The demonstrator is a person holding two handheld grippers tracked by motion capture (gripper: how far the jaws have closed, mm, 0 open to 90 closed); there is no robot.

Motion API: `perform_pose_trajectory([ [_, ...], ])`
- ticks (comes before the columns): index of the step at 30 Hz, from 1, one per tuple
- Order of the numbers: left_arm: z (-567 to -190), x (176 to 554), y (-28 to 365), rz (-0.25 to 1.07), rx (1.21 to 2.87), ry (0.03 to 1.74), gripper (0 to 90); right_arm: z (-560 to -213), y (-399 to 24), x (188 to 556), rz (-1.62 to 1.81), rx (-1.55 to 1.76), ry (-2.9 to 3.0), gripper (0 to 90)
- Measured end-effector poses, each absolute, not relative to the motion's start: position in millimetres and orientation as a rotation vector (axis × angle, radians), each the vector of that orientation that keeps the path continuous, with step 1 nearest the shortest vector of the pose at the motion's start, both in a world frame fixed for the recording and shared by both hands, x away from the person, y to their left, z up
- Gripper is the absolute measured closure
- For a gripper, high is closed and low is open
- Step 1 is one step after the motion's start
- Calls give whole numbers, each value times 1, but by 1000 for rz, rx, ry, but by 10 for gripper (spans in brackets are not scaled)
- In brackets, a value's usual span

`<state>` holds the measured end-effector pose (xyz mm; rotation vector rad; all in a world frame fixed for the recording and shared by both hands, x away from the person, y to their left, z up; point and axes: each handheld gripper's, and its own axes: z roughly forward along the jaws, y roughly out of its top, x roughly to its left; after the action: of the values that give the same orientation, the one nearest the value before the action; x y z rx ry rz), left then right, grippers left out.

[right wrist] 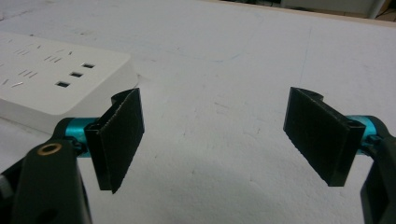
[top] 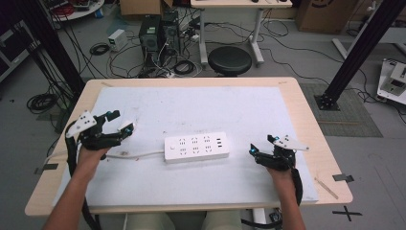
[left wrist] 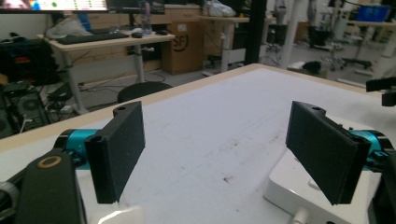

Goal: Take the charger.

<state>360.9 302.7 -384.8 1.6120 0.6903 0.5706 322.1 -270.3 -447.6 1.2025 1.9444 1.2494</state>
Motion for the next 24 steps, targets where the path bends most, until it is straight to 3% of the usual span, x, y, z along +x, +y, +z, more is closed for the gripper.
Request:
perform_pose_trajectory([
  [17, -413, 405, 337, 562, 1786, 855, 197, -448, -271, 324, 1241, 1210, 1960, 205],
  [24, -430, 413, 330, 507, 1865, 982, 197, -448, -270, 324, 1240, 1208, 1960, 205],
])
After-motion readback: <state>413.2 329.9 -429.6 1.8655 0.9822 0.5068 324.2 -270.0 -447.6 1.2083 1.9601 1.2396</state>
